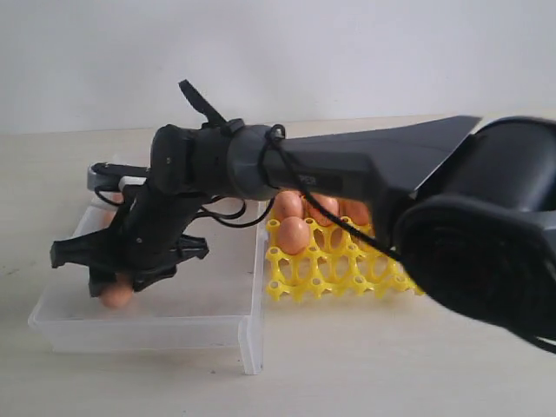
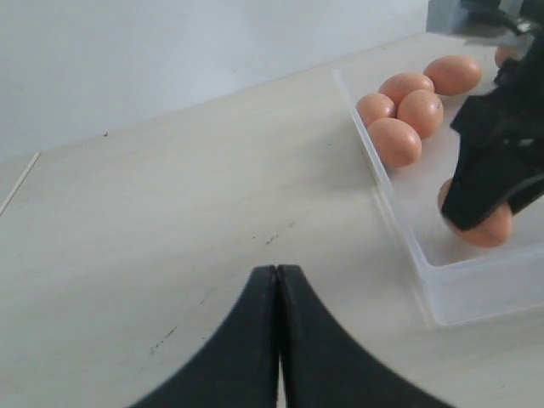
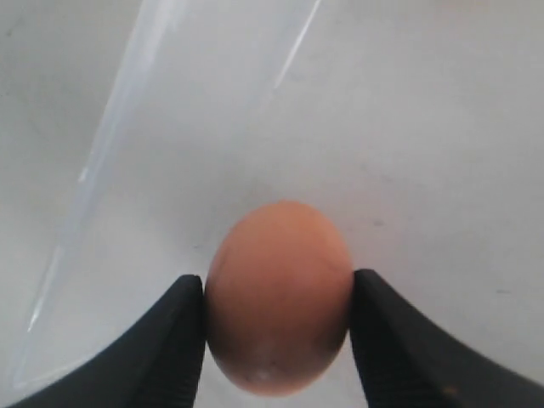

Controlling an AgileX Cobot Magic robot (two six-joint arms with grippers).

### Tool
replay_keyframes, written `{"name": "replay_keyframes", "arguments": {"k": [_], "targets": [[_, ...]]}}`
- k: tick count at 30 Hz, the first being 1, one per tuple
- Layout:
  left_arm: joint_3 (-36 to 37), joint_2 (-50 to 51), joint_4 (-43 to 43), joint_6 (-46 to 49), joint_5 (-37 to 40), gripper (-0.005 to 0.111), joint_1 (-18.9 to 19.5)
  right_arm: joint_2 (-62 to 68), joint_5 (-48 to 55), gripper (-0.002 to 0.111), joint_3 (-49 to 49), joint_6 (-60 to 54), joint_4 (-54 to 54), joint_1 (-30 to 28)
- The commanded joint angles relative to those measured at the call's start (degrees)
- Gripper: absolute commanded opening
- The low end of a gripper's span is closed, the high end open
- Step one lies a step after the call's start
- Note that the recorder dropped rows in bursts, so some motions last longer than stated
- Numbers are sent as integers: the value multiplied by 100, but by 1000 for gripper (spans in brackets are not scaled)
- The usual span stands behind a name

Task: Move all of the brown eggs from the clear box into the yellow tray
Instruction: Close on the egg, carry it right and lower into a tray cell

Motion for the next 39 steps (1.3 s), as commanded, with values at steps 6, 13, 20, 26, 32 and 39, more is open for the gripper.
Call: {"name": "replay_keyframes", "arguments": {"k": [6, 13, 20, 26, 32, 39], "targets": [[-23, -35, 0, -31, -43, 0, -11, -2576, -4457, 0, 3797, -67, -1875, -472], [-23, -35, 0, -31, -43, 0, -11, -3824, -6075, 0, 6160, -308, -2749, -1600], [-23, -35, 0, -32, -43, 0, -11, -3501, -7266, 0, 7035, -715, -3482, -2284], [-23, -35, 0, -32, -43, 0, -11, -3120, -7579, 0, 7035, -715, -3576, -2375], [-23, -35, 0, -32, -43, 0, -11, -2885, -7633, 0, 7035, -715, -3639, -2375], [-23, -35, 0, -32, -43, 0, -11, -2885, -7507, 0, 7035, -715, -4005, -2375]]}}
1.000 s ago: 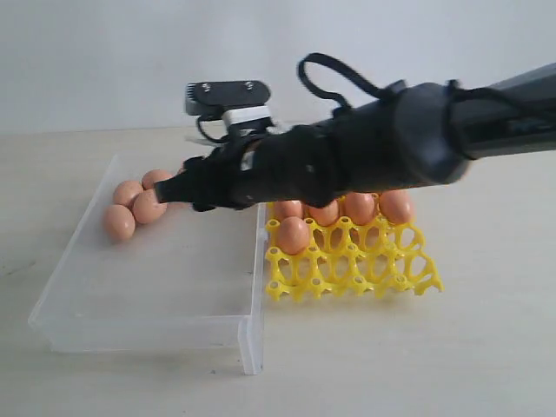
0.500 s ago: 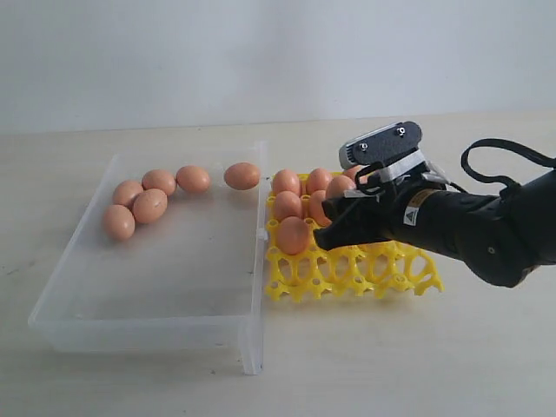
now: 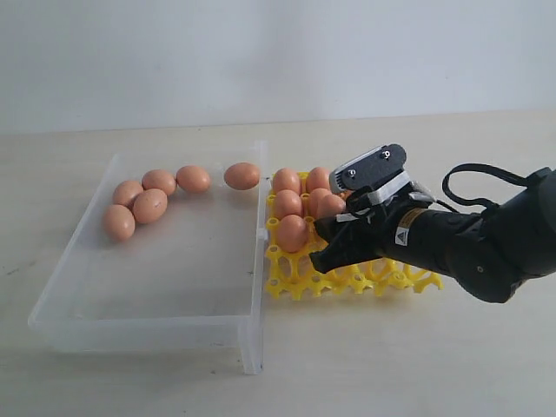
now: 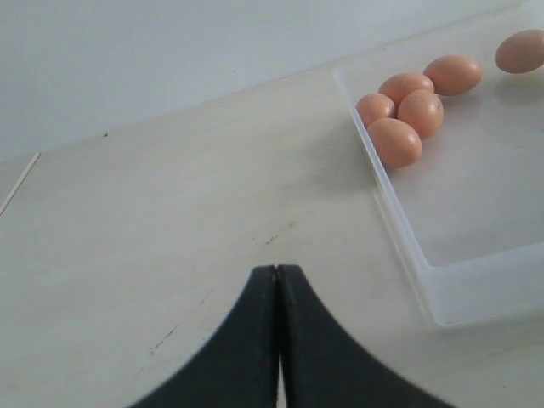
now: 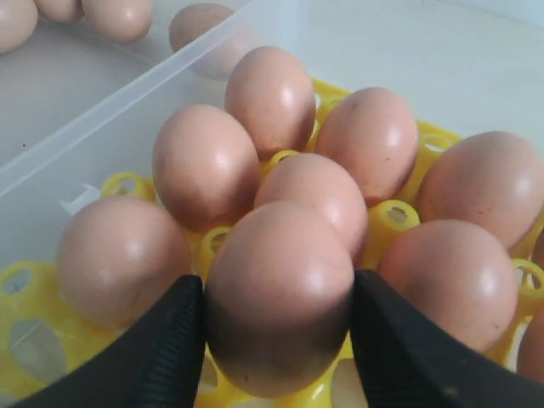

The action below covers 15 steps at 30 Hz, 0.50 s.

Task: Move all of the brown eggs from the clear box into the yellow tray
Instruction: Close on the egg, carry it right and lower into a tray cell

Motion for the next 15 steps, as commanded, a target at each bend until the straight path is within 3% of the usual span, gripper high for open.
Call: {"name": "replay_keyframes", "arguments": {"k": [1, 8, 11, 15], "targets": [[-23, -35, 0, -32, -43, 0, -11, 7, 99, 0, 7, -59, -99, -34], [-23, -35, 0, -32, -43, 0, -11, 7, 130, 5, 7, -59, -358, -34], [-23, -35, 0, -32, -43, 0, -11, 7, 130, 18, 7, -59, -392, -34], [-23, -35, 0, -32, -43, 0, -11, 7, 167, 45, 7, -59, -392, -34]]}}
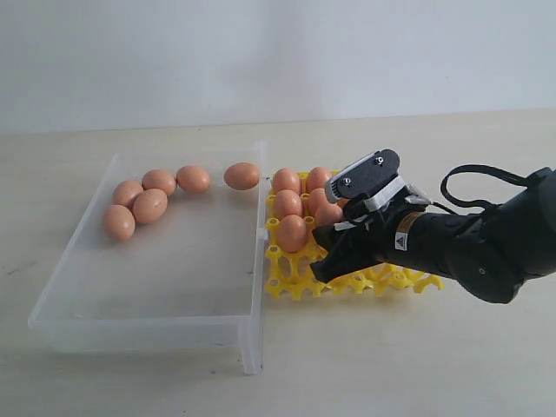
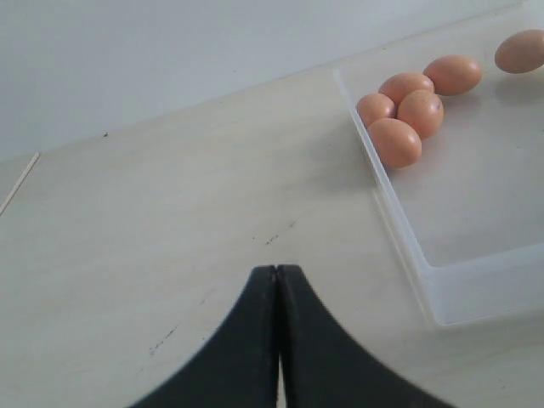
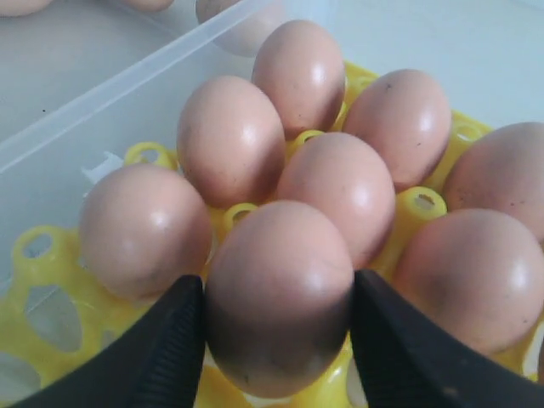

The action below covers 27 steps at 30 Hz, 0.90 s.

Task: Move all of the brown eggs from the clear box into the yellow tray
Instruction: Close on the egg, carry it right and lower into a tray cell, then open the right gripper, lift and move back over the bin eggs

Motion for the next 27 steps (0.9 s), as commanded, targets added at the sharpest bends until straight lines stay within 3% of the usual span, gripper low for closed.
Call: {"name": "replay_keyframes", "arguments": {"k": [1, 3, 6, 17, 21, 24, 27], "targets": [[-23, -35, 0, -32, -43, 0, -11, 7, 13, 52, 7, -59, -32, -34], [-23, -35, 0, -32, -43, 0, -11, 7, 70, 62, 7, -59, -32, -34], [-23, -35, 0, -32, -43, 0, -11, 7, 284, 66, 7, -59, -32, -34], [-23, -35, 0, -32, -43, 0, -11, -1394, 1948, 64, 7, -28, -32, -34], [-23, -35, 0, -32, -43, 0, -11, -2268, 2431, 60, -55, 575, -32, 70], [-23, -35, 0, -32, -43, 0, -11, -2557, 3281, 54, -525, 761, 25, 354], [-23, -35, 0, -32, -43, 0, -11, -2470, 4293, 54, -1212, 639, 532, 703]]}}
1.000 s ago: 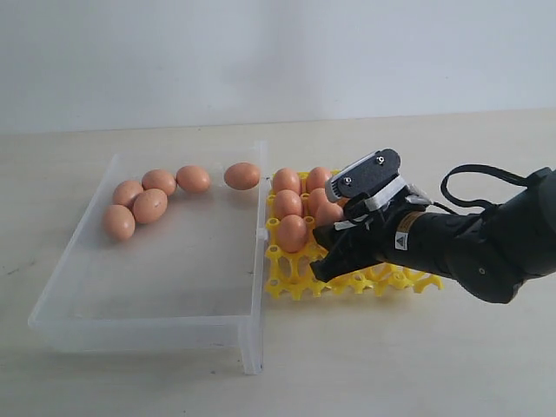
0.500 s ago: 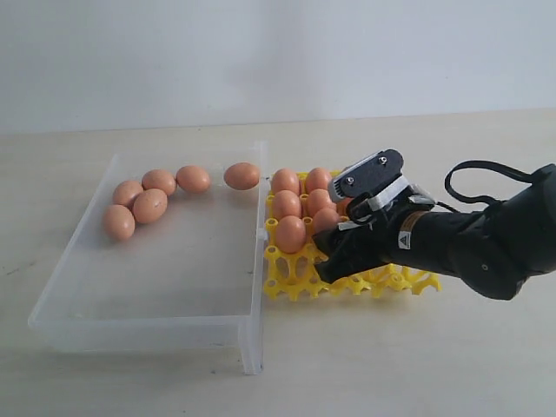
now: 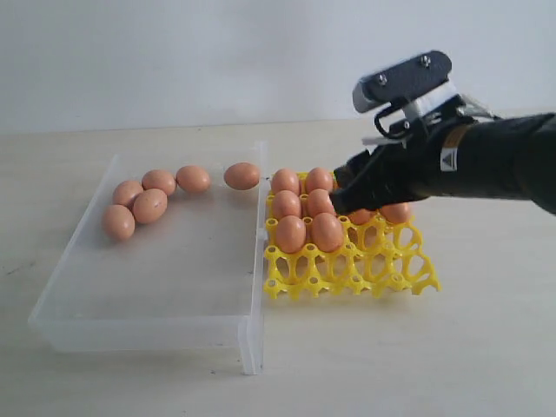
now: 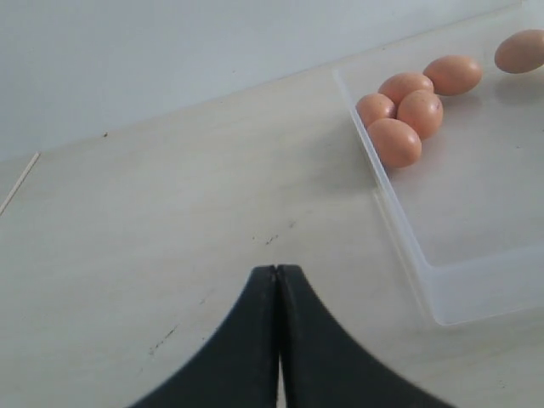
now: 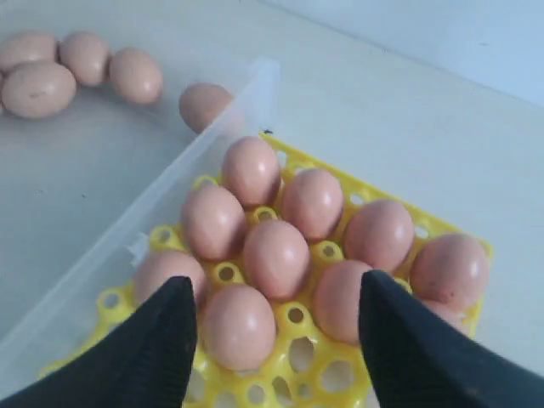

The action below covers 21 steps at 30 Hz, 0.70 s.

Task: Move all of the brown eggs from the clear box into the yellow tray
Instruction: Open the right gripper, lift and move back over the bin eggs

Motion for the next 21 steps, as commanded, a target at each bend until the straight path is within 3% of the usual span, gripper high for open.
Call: {"name": "replay_keyframes", "arguments": {"k": [1, 11, 21], "targets": [[-23, -35, 0, -32, -43, 0, -11, 111, 1360, 55, -967, -185, 554, 489], [-23, -35, 0, -32, -43, 0, -11, 2199, 2196, 57, -3727, -45, 3106, 1196], [-23, -35, 0, -32, -43, 0, -11, 4811, 3723, 57, -6982, 1359, 3458, 1291]]}}
